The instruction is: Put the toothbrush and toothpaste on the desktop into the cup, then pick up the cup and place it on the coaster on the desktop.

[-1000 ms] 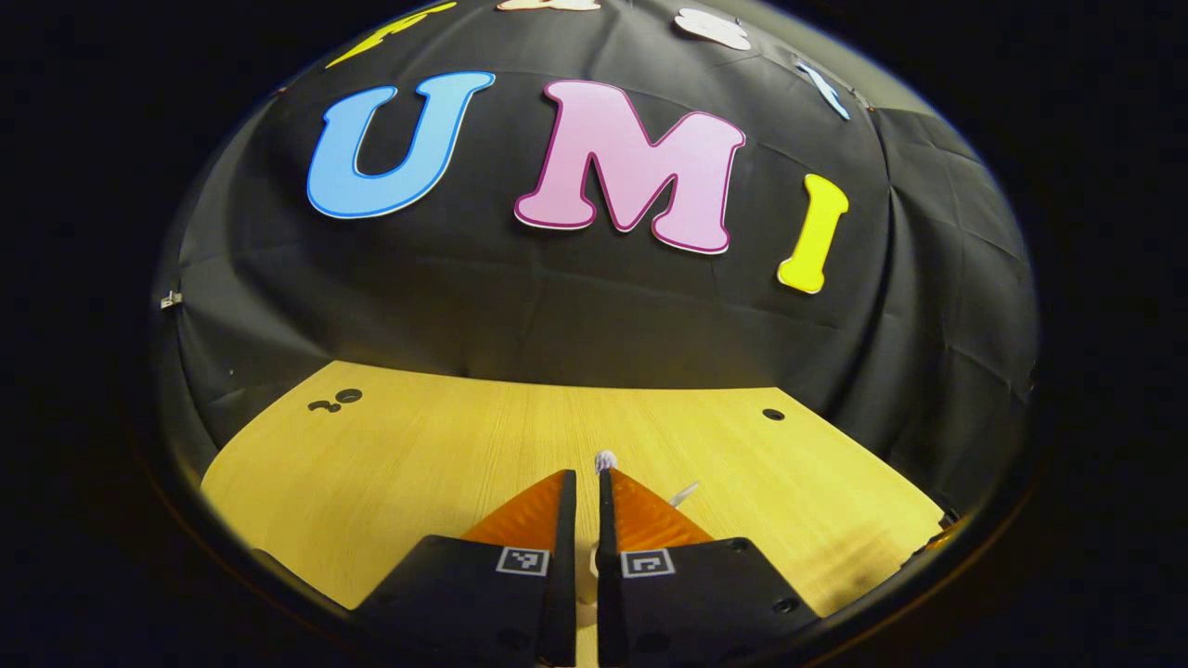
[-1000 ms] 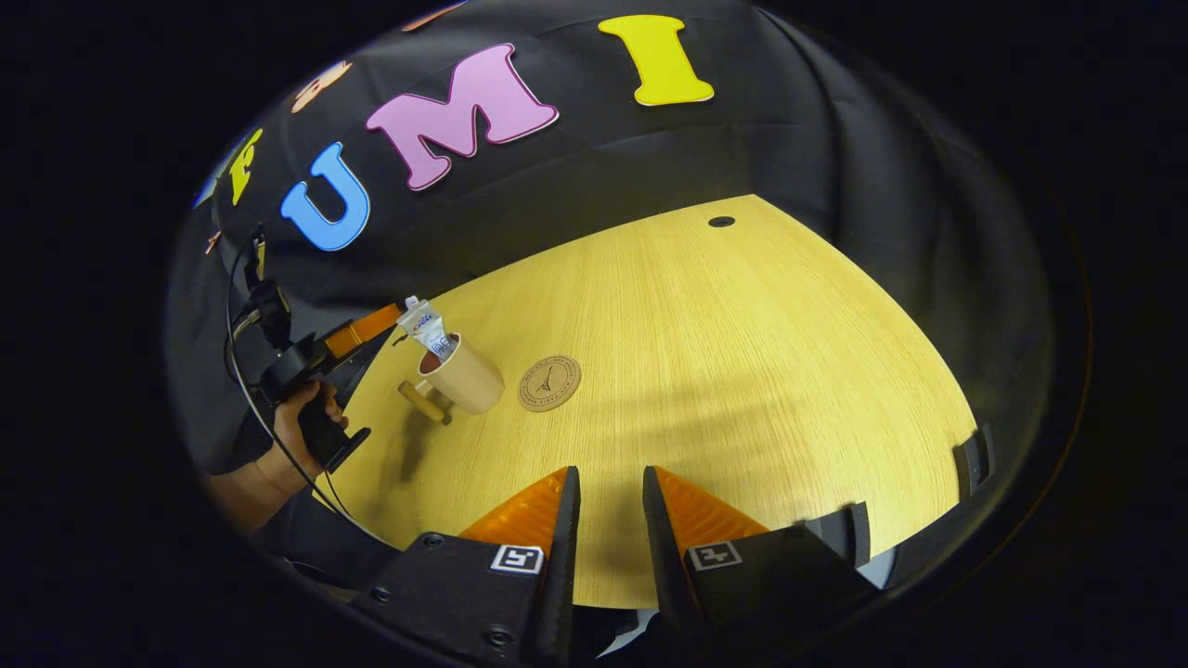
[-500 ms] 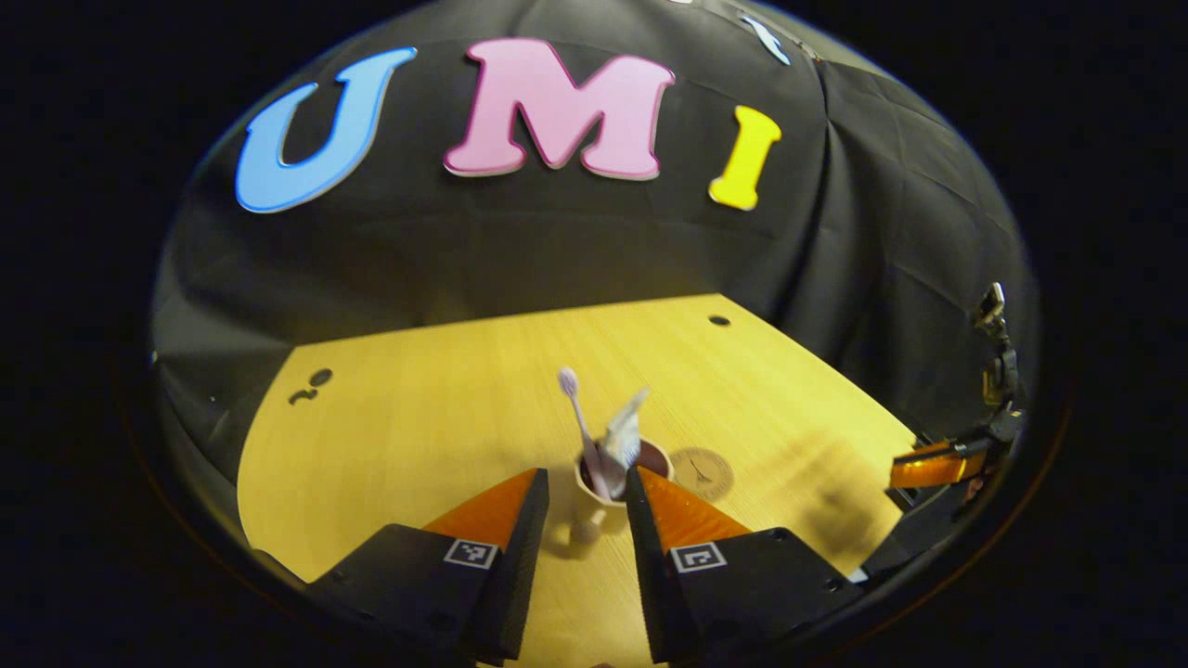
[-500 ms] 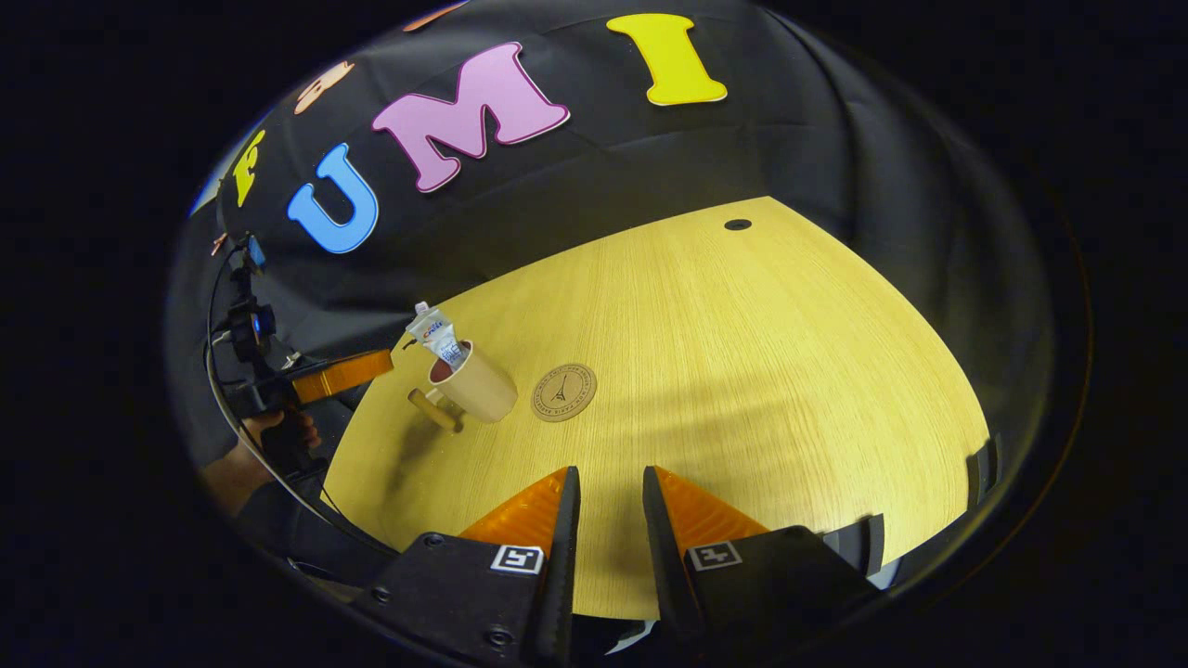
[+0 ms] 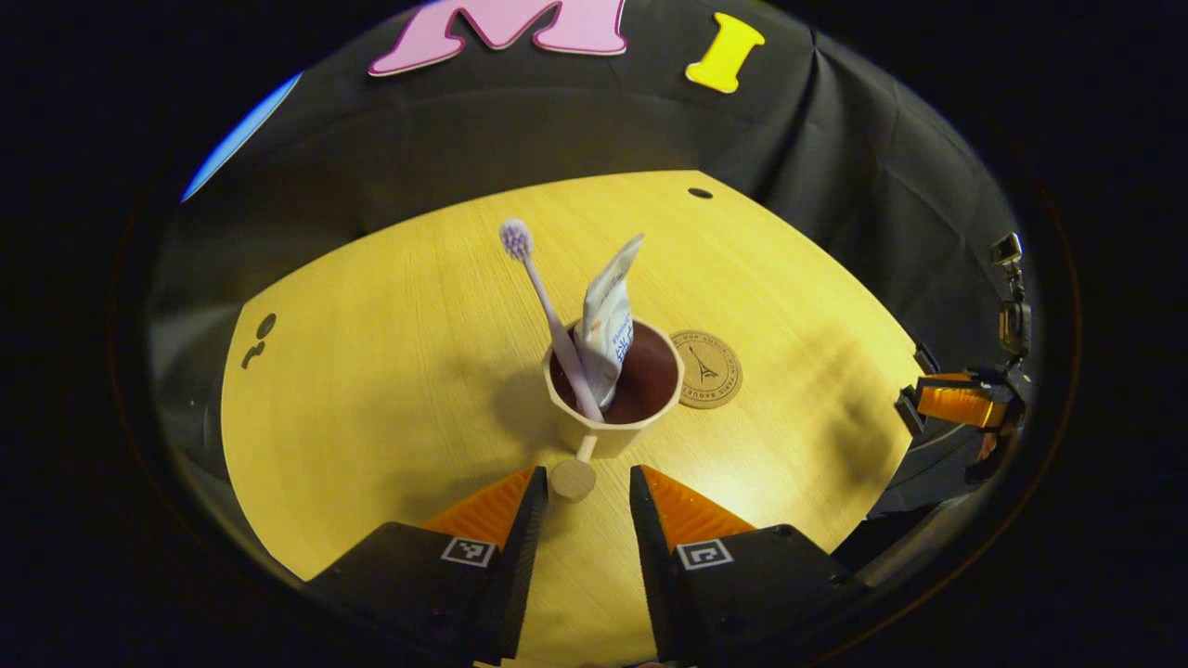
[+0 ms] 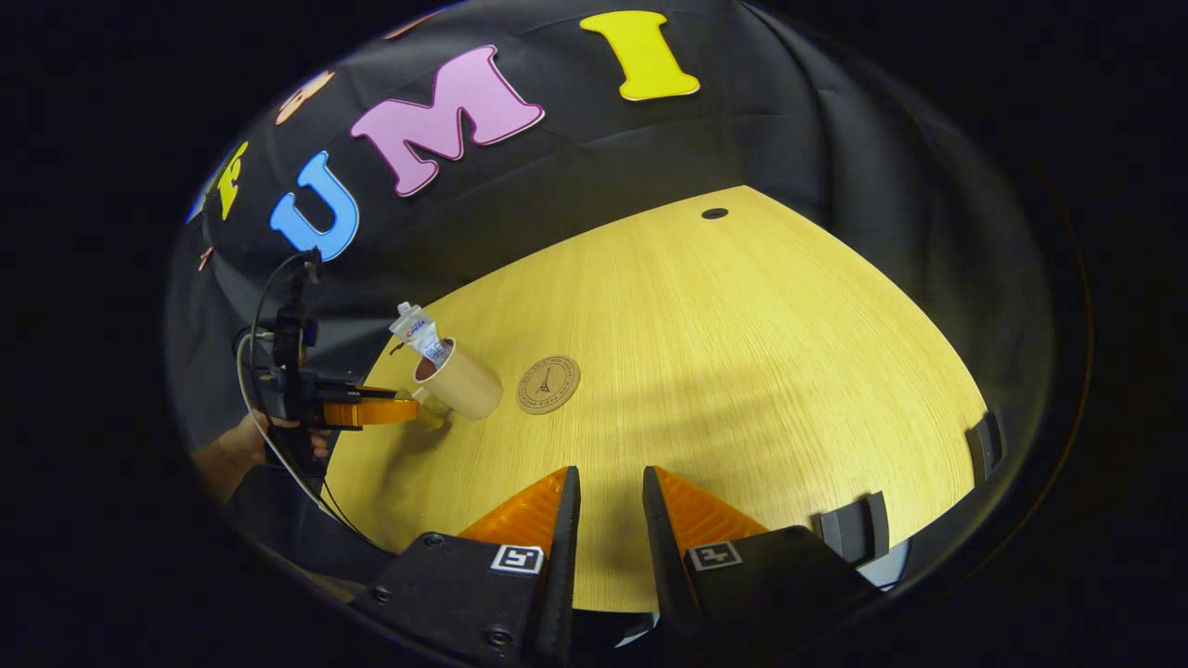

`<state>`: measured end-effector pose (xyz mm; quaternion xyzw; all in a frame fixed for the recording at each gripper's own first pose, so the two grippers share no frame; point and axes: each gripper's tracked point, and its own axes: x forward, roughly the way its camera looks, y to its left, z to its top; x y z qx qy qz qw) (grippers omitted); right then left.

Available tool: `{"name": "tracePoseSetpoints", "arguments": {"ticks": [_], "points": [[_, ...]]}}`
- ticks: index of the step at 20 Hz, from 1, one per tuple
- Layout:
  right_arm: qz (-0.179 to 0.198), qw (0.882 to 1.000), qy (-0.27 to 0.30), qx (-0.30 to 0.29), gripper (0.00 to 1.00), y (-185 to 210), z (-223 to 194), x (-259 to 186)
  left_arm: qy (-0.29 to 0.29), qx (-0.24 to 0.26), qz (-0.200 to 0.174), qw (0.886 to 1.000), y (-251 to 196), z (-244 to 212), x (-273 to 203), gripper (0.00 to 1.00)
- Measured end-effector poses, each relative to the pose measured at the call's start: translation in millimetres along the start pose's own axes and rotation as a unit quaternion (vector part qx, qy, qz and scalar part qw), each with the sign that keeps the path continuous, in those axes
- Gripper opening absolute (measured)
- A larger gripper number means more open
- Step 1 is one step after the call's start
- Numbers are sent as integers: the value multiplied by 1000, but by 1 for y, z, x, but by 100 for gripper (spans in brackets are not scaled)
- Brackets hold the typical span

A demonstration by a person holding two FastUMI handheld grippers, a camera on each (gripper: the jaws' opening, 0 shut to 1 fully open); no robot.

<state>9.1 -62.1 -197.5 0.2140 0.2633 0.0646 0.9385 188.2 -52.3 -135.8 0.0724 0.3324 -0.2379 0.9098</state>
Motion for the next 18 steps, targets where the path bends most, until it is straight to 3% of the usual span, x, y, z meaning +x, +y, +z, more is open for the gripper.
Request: {"name": "tracePoseSetpoints", "arguments": {"ticks": [8, 15, 17, 18], "points": [[-45, 998, -9, 39, 42, -23, -15, -19, 60, 20, -17, 998, 5, -6, 38, 58], [-57, 997, -21, 54, 42, -25, -18, -26, 103, 8, -14, 995, 6, -13, 58, 56], [-57, 997, -21, 55, 41, -26, -19, -27, 103, 10, -1, 995, 9, -12, 59, 38], [-57, 997, -20, 56, 41, -27, -18, -27, 102, 12, 2, 995, 9, -12, 60, 41]]}}
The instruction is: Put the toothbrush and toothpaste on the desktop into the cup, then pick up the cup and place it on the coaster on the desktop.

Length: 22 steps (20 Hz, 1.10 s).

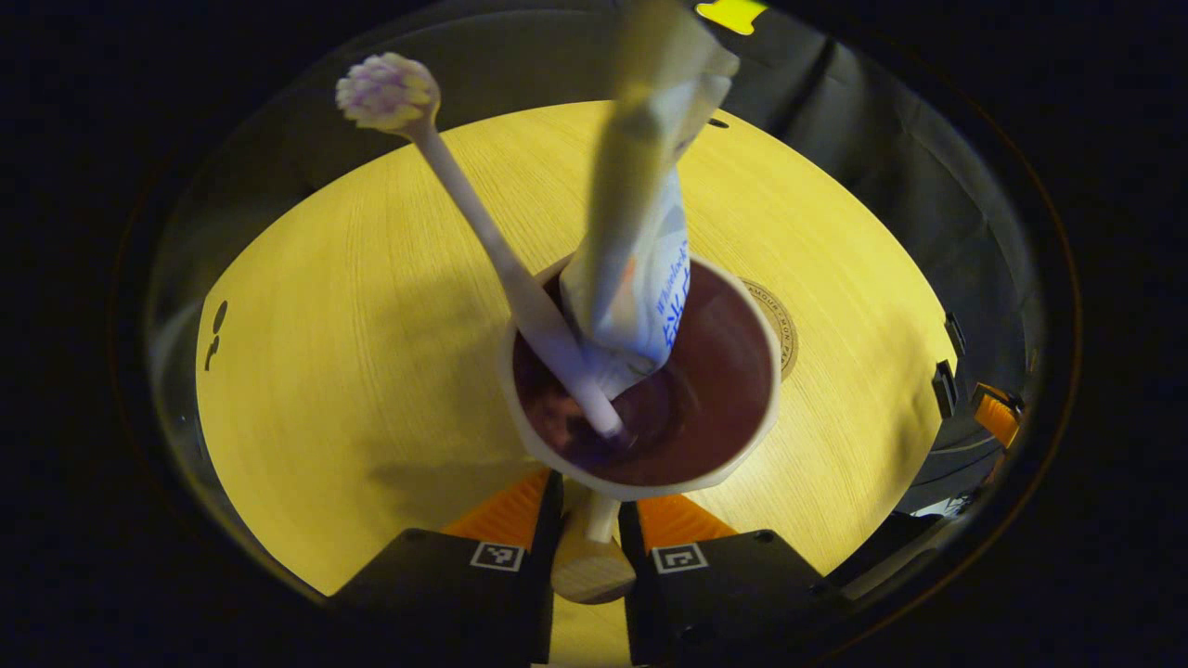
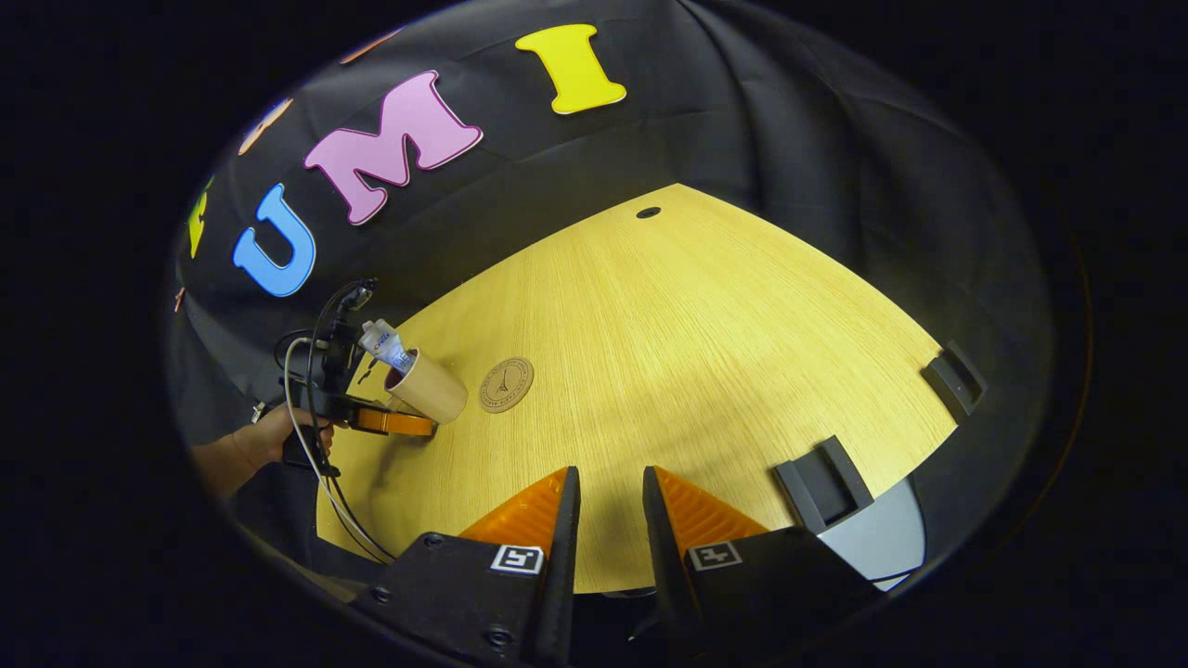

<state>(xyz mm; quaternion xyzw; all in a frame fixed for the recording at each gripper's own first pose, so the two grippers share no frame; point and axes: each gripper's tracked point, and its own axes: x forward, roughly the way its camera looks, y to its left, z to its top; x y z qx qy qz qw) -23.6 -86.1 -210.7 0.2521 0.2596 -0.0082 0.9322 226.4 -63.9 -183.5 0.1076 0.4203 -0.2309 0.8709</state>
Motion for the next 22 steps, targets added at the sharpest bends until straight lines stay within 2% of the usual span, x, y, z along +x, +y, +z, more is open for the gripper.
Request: {"name": "tracePoseSetpoints", "arguments": {"ticks": [1, 3, 5, 8, 9, 10, 12, 13, 14, 15, 16, 17, 18, 20, 21, 22], "points": [[1, 1000, 1, 0, 41, -1, 0, 0, 0, 0, 3, 1000, 0, 0, 0, 33], [5, 1000, 4, 0, 41, -2, 1, 0, -5, -5, 7, 1000, -1, 2, 0, 37], [12, 1000, 9, -5, 42, -5, 4, 0, -12, -15, 13, 1000, -2, 2, 1, 31], [28, 999, 21, -15, 41, -9, 8, 1, -25, -32, 32, 999, -3, 3, -2, 30], [34, 999, 25, -20, 41, -12, 9, 4, -33, -38, 37, 998, -4, 6, -3, 34], [38, 999, 30, -24, 41, -15, 10, 5, -40, -42, 42, 997, -5, 9, -6, 29], [46, 998, 37, -29, 41, -22, 14, 9, -47, -47, 53, 996, -9, 13, -12, 29], [50, 997, 41, -30, 41, -25, 17, 12, -51, -52, 50, 996, -16, 17, -14, 29], [54, 997, 44, -31, 41, -28, 19, 15, -54, -58, 47, 996, -23, 20, -16, 34], [59, 997, 46, -33, 41, -30, 22, 17, -57, -60, 44, 996, -29, 24, -16, 33], [64, 996, 50, -37, 42, -31, 24, 20, -59, -60, 46, 995, -34, 27, -16, 24], [68, 996, 51, -41, 42, -33, 27, 22, -64, -60, 49, 995, -39, 32, -16, 33], [71, 995, 53, -43, 41, -34, 31, 24, -70, -60, 50, 994, -45, 37, -16, 28], [75, 995, 54, -42, 41, -39, 36, 27, -71, -67, 38, 995, -63, 42, -15, 28], [76, 995, 55, -40, 42, -42, 38, 29, -73, -65, 35, 995, -70, 45, -14, 23], [77, 995, 55, -39, 42, -45, 40, 29, -73, -59, 34, 995, -77, 47, -13, 28]]}}
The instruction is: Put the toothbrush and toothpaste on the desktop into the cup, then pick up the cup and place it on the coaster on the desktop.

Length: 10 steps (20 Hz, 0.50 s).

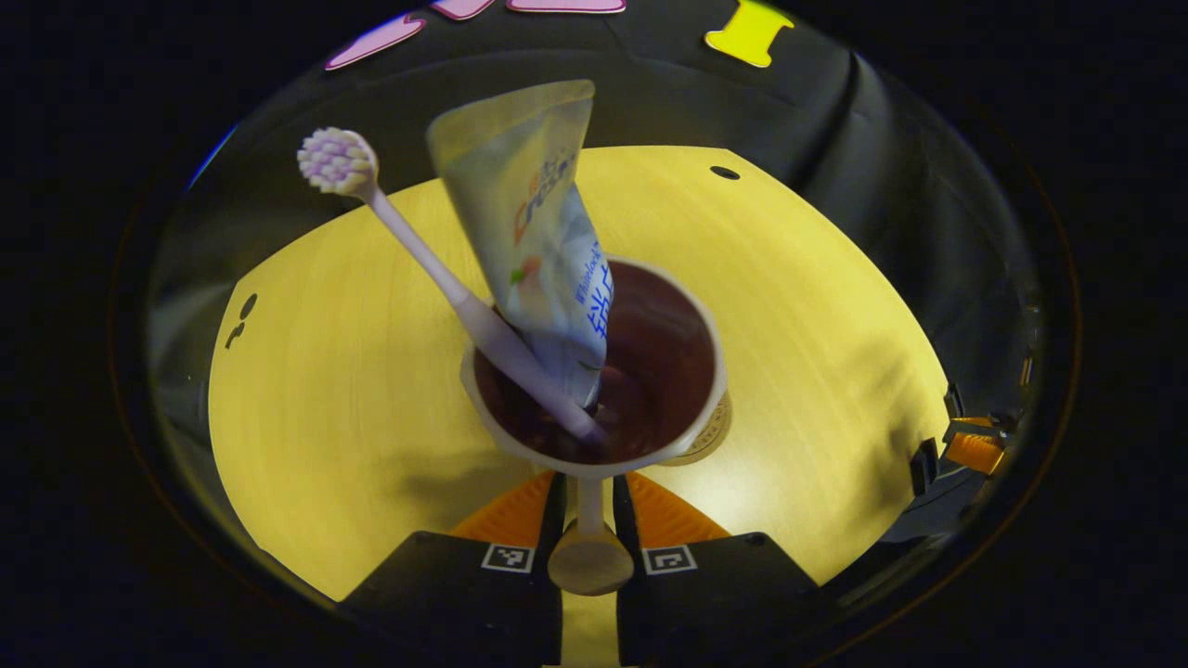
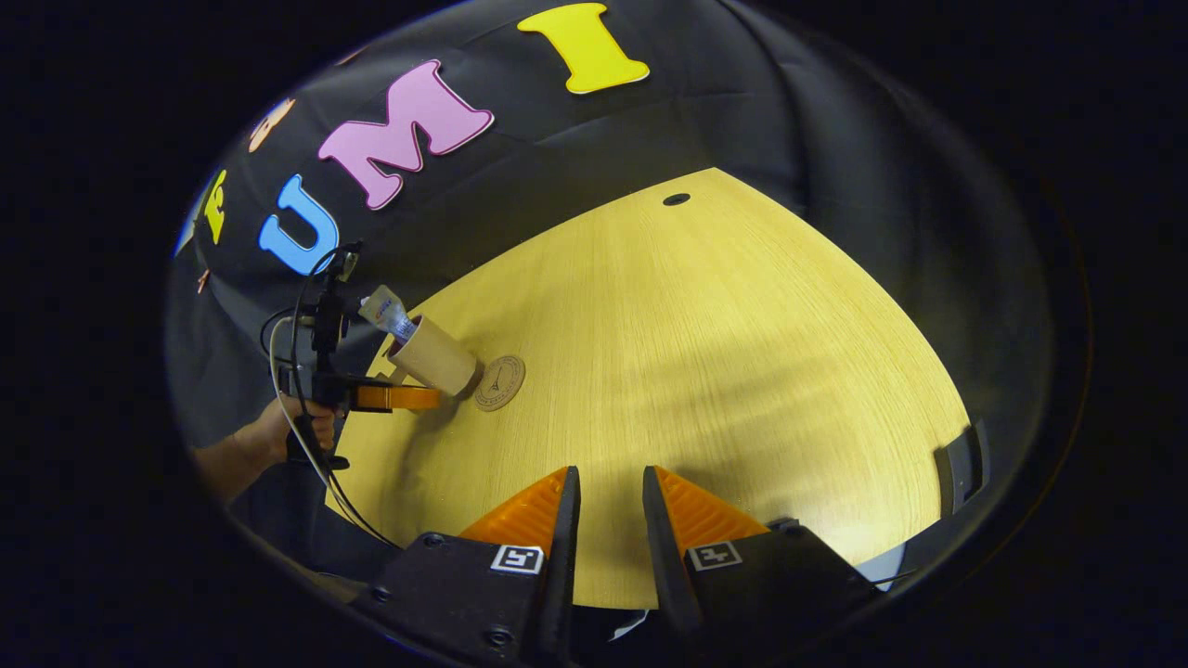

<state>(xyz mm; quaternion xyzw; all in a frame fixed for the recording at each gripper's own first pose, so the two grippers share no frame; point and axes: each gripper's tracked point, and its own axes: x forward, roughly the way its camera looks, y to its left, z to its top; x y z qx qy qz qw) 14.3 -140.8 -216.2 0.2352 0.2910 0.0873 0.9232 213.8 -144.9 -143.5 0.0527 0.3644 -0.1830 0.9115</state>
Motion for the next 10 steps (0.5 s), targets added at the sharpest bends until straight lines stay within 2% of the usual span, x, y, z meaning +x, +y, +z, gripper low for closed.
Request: {"name": "tracePoseSetpoints", "arguments": {"ticks": [1, 2, 8, 9, 10], "points": [[0, 1000, 0, 0, 42, -3, 0, 0, -1, 5, -2, 1000, -7, 2, 2, 32], [0, 1000, 0, 1, 42, -6, 2, -1, 1, 8, -5, 1000, -15, 3, 4, 28], [-3, 1000, 1, 8, 42, -20, 12, 0, 8, 33, -9, 999, -43, 7, 16, 28], [-4, 1000, 2, 9, 42, -22, 12, -1, 10, 36, -9, 999, -47, 7, 18, 32], [-4, 1000, 3, 10, 42, -24, 11, -3, 12, 39, -8, 999, -46, 6, 16, 28]]}}
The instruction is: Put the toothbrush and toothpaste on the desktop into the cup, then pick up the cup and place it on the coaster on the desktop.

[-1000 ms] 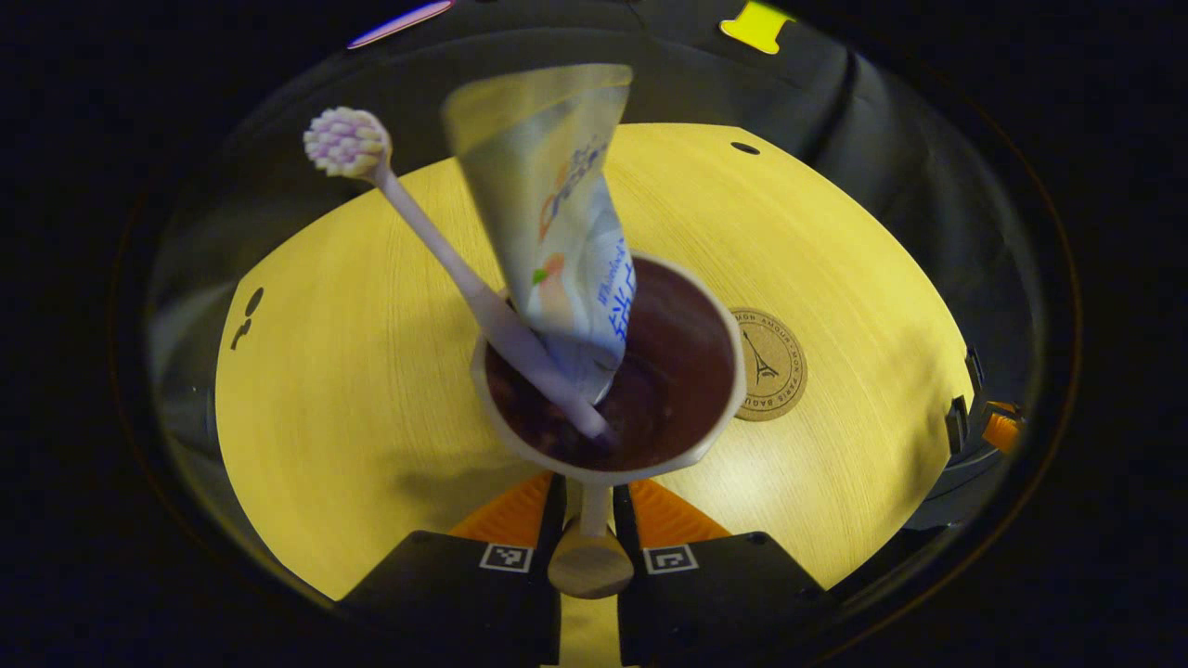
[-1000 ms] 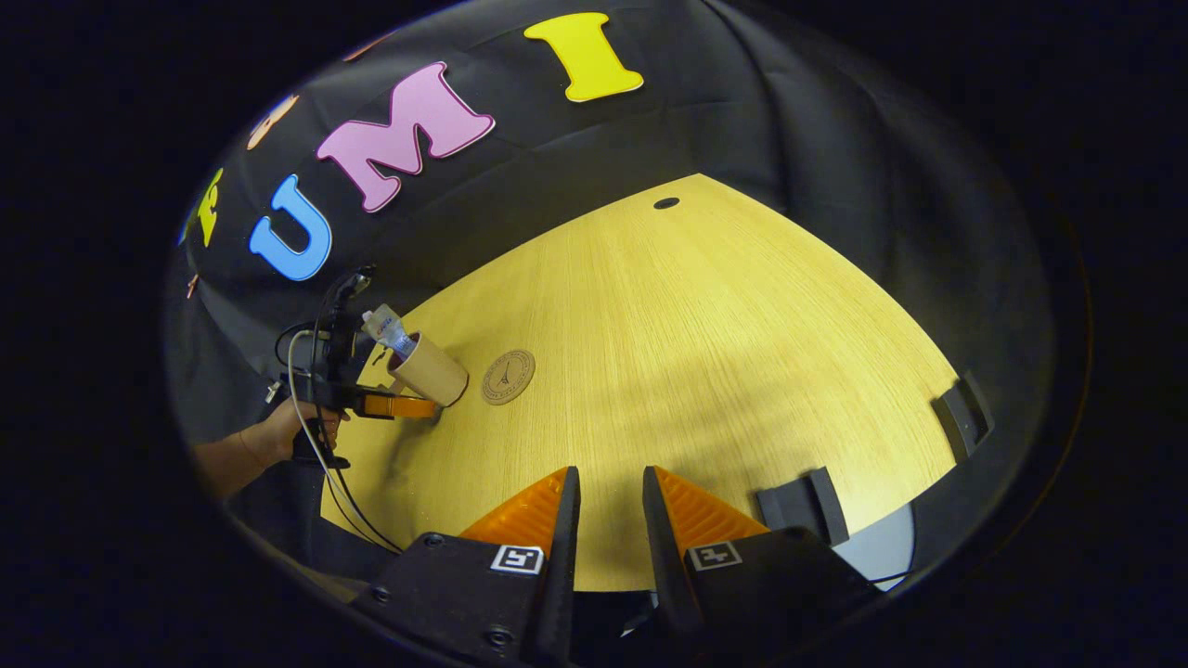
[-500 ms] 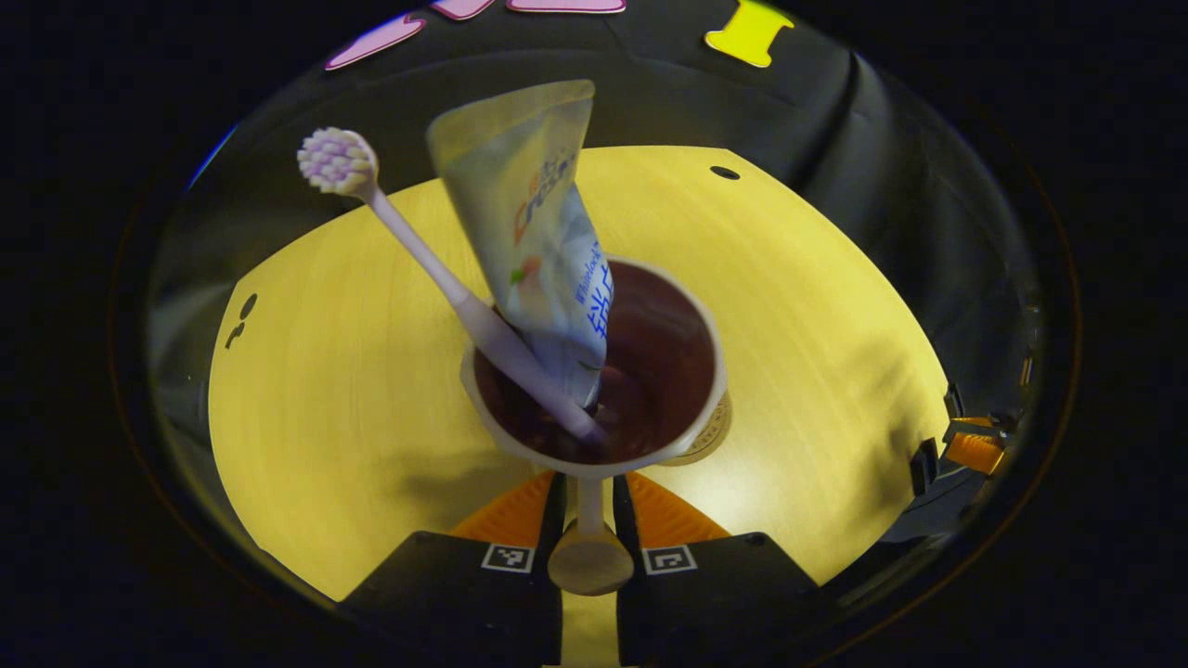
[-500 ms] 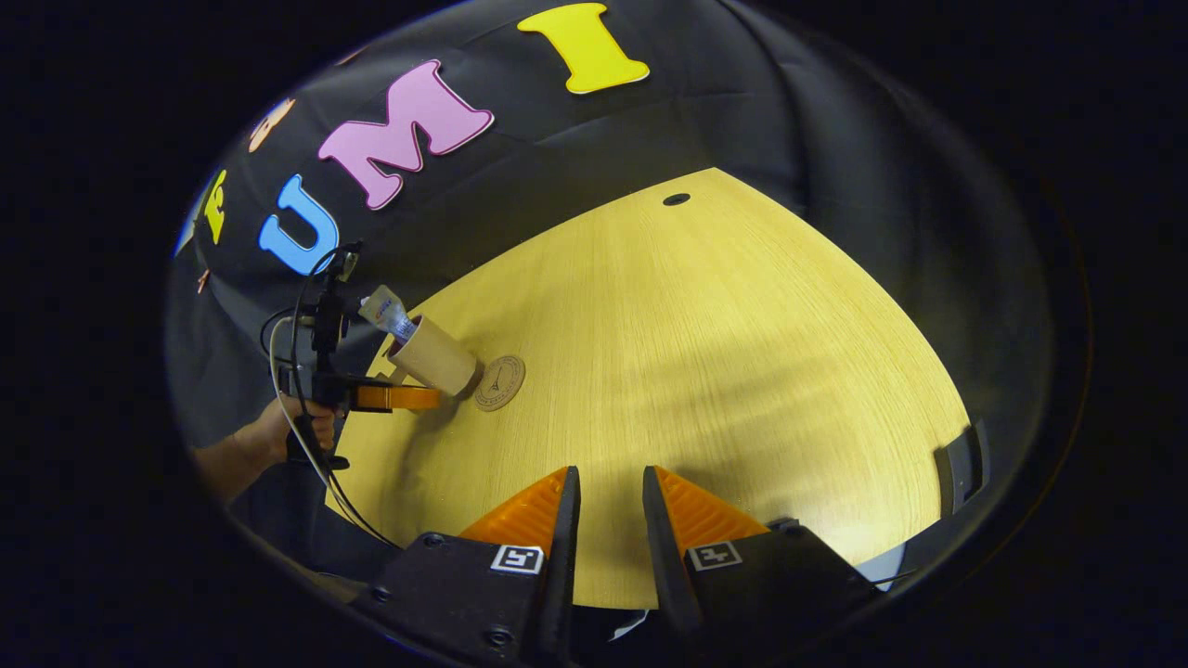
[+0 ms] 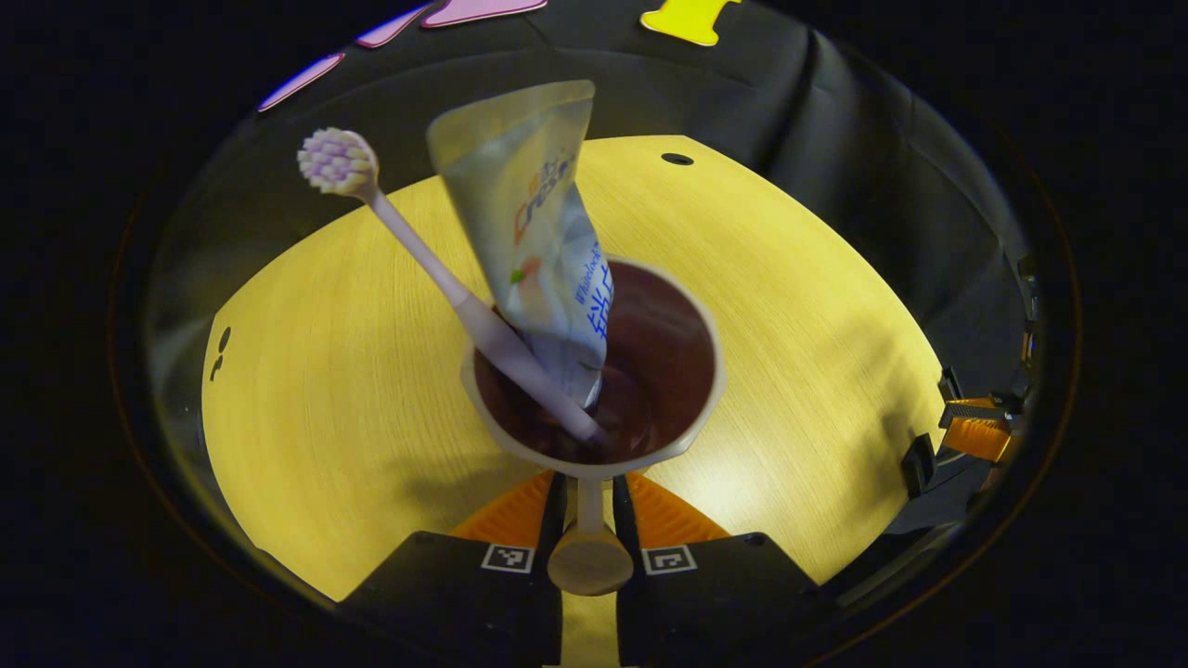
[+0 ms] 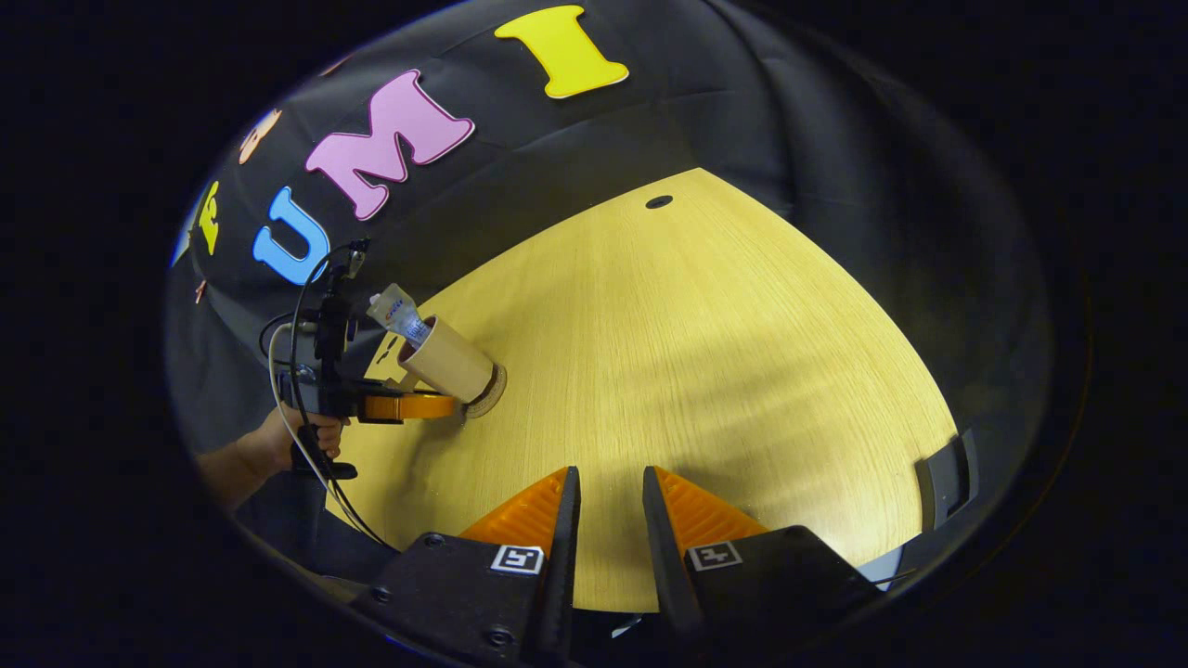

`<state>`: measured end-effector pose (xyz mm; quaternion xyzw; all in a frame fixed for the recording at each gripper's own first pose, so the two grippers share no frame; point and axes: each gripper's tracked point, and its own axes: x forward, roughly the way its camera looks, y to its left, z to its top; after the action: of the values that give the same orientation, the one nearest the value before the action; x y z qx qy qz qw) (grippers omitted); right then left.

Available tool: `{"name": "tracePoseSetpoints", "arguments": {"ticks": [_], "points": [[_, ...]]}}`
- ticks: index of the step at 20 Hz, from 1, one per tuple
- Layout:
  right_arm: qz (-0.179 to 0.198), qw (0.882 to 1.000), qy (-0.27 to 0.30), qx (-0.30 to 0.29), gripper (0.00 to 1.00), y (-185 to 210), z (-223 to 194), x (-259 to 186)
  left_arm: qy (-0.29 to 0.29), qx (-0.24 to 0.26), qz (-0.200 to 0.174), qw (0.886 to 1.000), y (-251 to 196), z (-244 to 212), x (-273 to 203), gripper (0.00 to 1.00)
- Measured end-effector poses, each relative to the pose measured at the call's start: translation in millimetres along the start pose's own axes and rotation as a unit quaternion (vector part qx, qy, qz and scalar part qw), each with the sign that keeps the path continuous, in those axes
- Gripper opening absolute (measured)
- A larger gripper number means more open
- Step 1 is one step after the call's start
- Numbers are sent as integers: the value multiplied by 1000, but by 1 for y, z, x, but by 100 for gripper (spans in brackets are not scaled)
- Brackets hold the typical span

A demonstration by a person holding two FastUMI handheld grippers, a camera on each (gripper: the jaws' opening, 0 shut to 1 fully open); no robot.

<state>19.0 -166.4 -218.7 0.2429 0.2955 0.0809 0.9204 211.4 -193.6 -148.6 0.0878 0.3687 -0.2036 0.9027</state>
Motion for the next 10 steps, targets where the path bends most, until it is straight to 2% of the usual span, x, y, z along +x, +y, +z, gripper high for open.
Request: {"name": "tracePoseSetpoints", "arguments": {"ticks": [1, 2, 3, 4, 5, 6, 8, 9, 10], "points": [[0, 1000, 0, 1, 41, -1, 0, -1, 2, 2, 2, 1000, -3, 0, 3, 28], [-1, 1000, 0, 1, 41, -2, 1, -1, 4, 3, 6, 1000, -4, -2, 5, 32], [0, 1000, 0, 2, 41, -2, 2, -2, 6, 4, 10, 1000, -3, -4, 7, 28], [0, 1000, 0, 1, 42, -2, 1, -2, 7, 4, 13, 1000, -3, -5, 8, 28], [-1, 1000, 1, 1, 41, -3, 1, -3, 7, 3, 15, 1000, -2, -6, 9, 32], [-1, 1000, 2, 0, 42, -3, 1, -3, 8, 1, 14, 1000, -4, -6, 10, 28], [-1, 1000, 3, 0, 42, -3, 1, -2, 13, -7, 11, 1000, -3, -10, 10, 28], [-1, 1000, 4, 0, 42, -2, 1, -2, 7, -11, 9, 1000, -3, -9, 10, 34], [0, 1000, 4, -1, 42, 0, 2, -2, 7, -13, 8, 1000, -2, -10, 9, 29]]}}
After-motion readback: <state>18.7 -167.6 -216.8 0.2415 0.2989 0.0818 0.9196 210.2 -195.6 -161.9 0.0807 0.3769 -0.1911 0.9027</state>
